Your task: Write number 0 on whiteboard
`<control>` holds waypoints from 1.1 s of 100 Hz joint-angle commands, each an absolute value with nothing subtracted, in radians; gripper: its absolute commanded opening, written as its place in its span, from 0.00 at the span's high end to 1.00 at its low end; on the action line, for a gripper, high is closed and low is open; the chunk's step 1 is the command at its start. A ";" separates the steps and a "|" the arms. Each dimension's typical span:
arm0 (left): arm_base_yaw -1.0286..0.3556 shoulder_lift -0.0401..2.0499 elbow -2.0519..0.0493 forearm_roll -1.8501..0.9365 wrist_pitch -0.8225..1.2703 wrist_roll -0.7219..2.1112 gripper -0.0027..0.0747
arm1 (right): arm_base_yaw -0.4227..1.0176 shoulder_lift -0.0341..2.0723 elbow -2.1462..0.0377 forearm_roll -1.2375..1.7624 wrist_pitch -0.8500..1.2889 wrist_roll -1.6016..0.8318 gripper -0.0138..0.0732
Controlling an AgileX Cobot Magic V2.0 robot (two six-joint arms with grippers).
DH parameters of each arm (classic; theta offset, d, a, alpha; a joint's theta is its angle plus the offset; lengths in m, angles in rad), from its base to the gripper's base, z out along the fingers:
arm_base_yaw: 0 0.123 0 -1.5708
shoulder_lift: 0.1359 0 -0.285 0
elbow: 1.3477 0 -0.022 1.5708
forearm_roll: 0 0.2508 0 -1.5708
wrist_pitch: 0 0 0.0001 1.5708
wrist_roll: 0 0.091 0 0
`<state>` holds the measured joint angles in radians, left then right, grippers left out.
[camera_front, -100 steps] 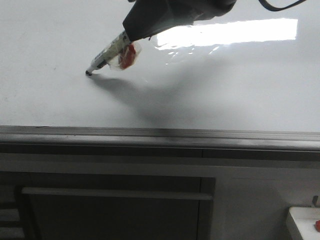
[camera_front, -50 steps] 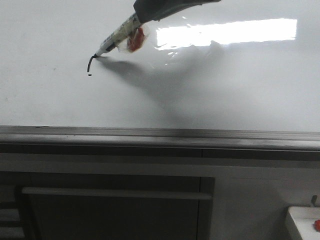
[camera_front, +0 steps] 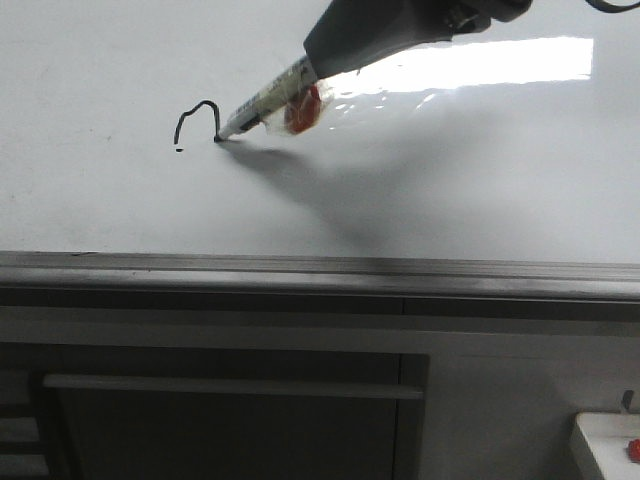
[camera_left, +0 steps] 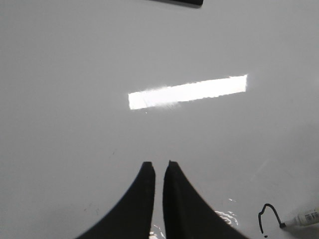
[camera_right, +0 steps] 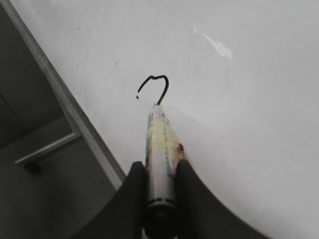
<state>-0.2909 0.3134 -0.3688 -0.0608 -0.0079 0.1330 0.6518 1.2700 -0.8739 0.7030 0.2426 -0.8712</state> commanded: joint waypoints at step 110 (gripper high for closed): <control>-0.286 0.322 -0.396 -0.071 -0.089 0.121 0.94 | 0.684 1.313 -1.043 0.664 0.203 -0.870 0.91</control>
<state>-0.2909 0.3134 -0.3688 -0.0608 -0.0079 0.1330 0.6933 1.3598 -1.0081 0.6635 0.2616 -0.8692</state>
